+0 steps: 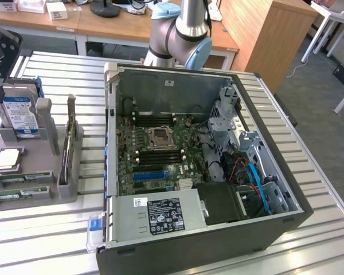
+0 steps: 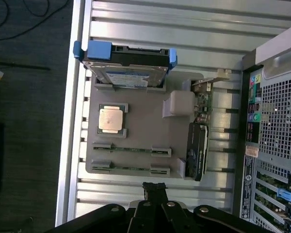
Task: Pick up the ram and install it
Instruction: 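Pick up the ram and move it above insertion slot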
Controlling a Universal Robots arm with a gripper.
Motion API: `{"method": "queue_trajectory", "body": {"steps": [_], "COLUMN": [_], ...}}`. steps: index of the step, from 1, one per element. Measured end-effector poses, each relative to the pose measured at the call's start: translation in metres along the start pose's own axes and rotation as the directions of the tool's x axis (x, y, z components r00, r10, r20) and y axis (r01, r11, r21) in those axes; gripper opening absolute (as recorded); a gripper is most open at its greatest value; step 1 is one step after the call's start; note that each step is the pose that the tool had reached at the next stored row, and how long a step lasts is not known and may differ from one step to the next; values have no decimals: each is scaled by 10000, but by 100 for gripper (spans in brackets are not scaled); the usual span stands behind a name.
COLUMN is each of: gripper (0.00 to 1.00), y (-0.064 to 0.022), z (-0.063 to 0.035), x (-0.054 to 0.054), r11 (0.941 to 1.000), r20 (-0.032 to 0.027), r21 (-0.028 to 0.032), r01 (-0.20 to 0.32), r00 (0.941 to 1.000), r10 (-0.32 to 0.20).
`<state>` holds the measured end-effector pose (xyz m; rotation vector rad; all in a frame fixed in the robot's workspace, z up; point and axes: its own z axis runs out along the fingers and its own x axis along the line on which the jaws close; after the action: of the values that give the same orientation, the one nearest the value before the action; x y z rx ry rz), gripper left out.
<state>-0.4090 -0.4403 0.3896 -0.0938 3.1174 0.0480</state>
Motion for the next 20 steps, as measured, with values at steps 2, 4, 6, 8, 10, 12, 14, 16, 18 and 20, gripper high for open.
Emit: {"method": "queue_trajectory", "body": {"steps": [2,4,6,8,10,12,14,16,18,20], "gripper": [11,11,11,11,11,11,11,11,11,11], "y": [0,0,0,0,1,1,1,0,1,0], "z": [0,0,0,1,0,0,0,1,0,0], "x": [0,0,0,0,0,1,0,0,1,0], "r11": [9999,9994,9986,9974,9956,9933,9905,9875,9840,9804], "r20": [-5,-12,-18,-23,-31,-38,-45,-50,-57,-62], "r21": [8,15,18,18,18,18,17,15,12,10], "r01": [153,334,521,721,939,1156,1375,1578,1782,1972], "r00": [9999,9994,9986,9974,9956,9933,9905,9875,9840,9803], "r10": [-153,-334,-521,-721,-939,-1156,-1375,-1578,-1782,-1972]}}
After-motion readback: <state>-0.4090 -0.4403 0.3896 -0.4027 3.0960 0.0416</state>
